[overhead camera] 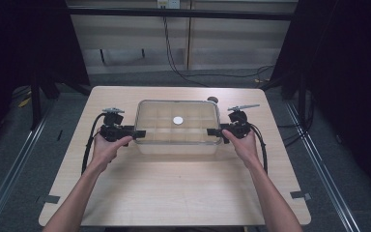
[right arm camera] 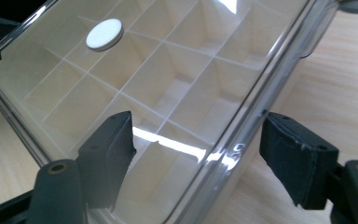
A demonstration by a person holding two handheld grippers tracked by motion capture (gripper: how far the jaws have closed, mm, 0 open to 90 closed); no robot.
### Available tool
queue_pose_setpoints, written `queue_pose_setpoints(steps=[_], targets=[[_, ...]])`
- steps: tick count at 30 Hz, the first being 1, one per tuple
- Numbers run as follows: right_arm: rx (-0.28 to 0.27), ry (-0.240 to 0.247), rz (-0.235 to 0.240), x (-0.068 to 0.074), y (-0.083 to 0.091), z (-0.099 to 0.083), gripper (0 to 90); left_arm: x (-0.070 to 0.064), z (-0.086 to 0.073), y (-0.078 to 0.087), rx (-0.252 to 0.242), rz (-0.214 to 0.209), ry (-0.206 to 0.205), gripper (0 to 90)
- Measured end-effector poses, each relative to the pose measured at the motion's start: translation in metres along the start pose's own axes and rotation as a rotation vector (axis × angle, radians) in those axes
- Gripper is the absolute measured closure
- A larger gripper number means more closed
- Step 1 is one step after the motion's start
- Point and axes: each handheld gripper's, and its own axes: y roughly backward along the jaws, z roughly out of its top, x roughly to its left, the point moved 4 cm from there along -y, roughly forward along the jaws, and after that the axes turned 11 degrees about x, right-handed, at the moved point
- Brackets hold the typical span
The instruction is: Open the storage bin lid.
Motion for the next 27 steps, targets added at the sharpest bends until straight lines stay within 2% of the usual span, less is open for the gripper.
queue_pose_setpoints(steps=[19,24,25,27], targets=[[0.004,-0.010,-0.009,-0.002,-0.008,0.008,19.6,0.003,0.010,-0.013,0.020,-0.047,0.030,27.7],[0.001,-0.007,-0.026,-0.002,-0.008,0.010,19.8,0.003,0.013,-0.011,0.043,-0.033,0.019,28.2],[0.001,-0.008,-0.026,-0.002,-0.008,0.010,20.1,0.003,0.013,-0.011,0.029,-0.018,0.015,28.3],[-0.002,-0.014,-0.023,-0.002,-0.007,0.010,21.5,0.003,0.013,-0.010,0.028,-0.018,0.011,28.8]])
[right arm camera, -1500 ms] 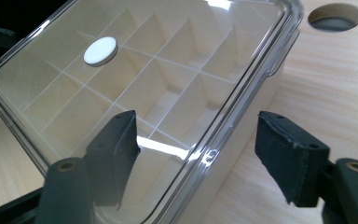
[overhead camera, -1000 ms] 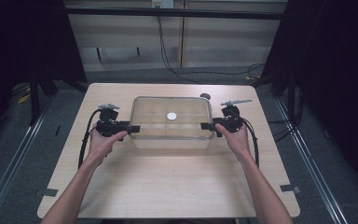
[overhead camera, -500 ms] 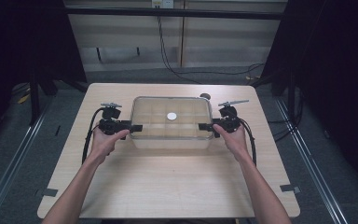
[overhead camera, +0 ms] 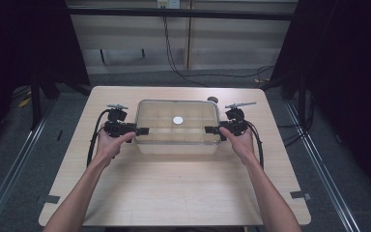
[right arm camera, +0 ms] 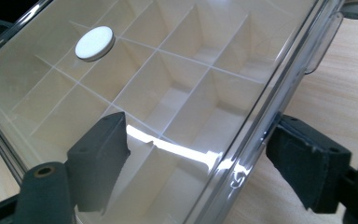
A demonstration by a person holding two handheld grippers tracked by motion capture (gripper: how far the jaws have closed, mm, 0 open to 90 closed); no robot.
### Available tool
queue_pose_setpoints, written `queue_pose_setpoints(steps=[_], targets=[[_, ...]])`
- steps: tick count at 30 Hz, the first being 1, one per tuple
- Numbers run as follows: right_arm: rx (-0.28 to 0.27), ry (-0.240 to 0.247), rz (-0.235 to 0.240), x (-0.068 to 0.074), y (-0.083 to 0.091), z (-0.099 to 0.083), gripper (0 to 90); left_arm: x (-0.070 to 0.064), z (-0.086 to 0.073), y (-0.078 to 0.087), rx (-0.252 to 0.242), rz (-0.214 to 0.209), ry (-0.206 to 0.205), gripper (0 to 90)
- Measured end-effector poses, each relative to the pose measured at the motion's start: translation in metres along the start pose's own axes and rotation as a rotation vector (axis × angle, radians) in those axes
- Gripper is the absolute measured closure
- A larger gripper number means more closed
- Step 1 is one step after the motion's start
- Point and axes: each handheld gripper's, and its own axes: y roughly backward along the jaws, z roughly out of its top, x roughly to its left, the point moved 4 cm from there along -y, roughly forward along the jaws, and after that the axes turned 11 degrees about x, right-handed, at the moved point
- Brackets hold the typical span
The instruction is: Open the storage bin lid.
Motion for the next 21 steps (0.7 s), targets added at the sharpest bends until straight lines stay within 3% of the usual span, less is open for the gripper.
queue_pose_setpoints(steps=[11,21], targets=[[-0.029,-0.020,0.007,-0.0022,0.0007,0.0004,24.1,-0.0015,0.0026,0.0063,-0.038,0.002,-0.013,32.7],[-0.053,-0.034,0.008,-0.0037,0.0012,-0.0011,26.8,-0.0015,0.0017,0.0065,-0.038,0.008,-0.024,34.2]])
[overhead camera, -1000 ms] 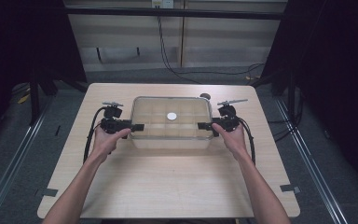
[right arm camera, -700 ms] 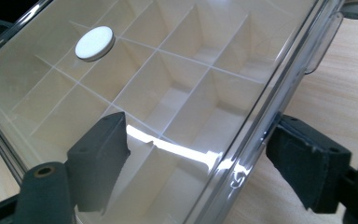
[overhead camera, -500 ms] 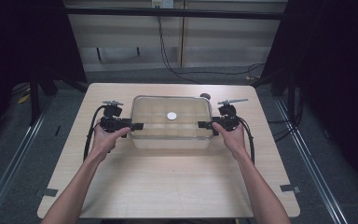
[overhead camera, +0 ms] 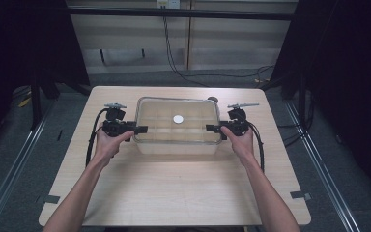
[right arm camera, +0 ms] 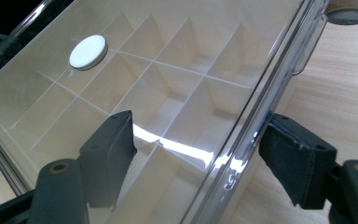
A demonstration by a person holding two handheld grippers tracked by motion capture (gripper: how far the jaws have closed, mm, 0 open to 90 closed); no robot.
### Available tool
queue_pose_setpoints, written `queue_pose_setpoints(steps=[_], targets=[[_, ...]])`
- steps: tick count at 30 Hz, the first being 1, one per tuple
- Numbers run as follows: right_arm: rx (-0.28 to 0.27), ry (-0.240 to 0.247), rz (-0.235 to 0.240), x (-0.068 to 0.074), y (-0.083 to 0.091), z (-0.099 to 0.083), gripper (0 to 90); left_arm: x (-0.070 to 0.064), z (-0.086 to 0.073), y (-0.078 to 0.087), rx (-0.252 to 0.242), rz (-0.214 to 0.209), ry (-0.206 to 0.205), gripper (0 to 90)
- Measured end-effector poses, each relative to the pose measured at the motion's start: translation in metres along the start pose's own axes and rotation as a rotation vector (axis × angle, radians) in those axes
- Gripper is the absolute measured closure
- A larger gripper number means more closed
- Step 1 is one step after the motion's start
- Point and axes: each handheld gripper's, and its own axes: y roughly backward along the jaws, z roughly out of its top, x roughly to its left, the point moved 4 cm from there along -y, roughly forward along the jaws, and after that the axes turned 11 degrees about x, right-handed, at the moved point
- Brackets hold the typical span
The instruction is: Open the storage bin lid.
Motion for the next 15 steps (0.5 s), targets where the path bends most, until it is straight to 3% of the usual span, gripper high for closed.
queue_pose_setpoints(steps=[7,8,15], targets=[[0.001,-0.008,-0.028,0.002,0.001,0.000,25.8,-0.002,-0.002,-0.003,0.000,0.002,0.001,32.3],[-0.019,-0.005,-0.034,0.003,0.004,0.002,26.0,-0.002,-0.002,-0.003,0.012,0.012,-0.017,32.4],[-0.045,-0.003,-0.016,0.006,0.014,0.008,30.5,-0.003,0.000,-0.002,-0.004,0.026,-0.013,35.9]])
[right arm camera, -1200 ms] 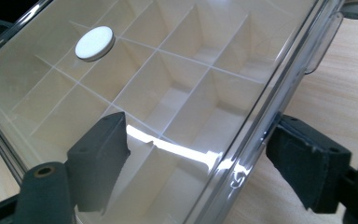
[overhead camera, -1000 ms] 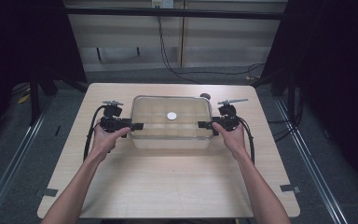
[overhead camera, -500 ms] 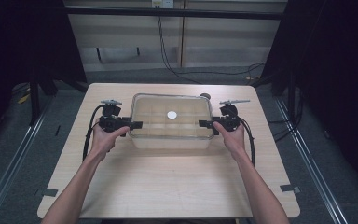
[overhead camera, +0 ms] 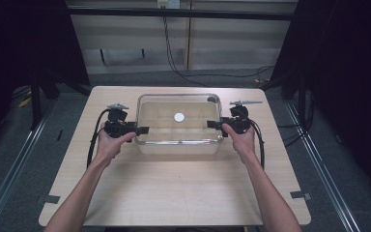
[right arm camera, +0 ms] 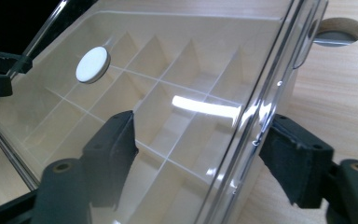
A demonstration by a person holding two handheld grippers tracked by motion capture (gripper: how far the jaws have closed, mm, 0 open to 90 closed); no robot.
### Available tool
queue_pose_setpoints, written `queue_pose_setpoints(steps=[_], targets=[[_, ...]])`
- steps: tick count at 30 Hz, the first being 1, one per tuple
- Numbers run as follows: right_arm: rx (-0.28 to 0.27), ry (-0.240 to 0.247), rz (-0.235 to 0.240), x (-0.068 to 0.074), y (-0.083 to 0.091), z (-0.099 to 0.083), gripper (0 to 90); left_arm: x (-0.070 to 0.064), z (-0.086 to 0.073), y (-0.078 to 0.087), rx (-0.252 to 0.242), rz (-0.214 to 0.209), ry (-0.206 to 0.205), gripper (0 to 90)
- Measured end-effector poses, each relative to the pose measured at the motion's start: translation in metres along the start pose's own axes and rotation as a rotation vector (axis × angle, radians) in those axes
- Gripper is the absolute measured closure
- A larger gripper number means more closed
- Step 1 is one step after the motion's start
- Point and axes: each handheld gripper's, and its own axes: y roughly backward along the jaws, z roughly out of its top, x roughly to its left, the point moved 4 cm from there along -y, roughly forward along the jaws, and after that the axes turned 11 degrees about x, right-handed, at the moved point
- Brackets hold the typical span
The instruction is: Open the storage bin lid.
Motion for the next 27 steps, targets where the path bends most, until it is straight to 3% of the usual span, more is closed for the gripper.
queue_pose_setpoints(steps=[7,12,27], targets=[[0.000,0.000,0.005,-0.003,0.002,-0.001,41.9,0.001,0.001,0.002,-0.017,-0.008,-0.002,38.4],[-0.011,-0.011,0.030,-0.003,0.003,0.000,45.4,0.001,0.002,0.006,-0.043,-0.040,0.006,42.6],[-0.050,-0.045,0.071,-0.001,0.017,0.003,56.4,-0.003,0.004,0.015,-0.078,-0.063,0.001,49.9]])
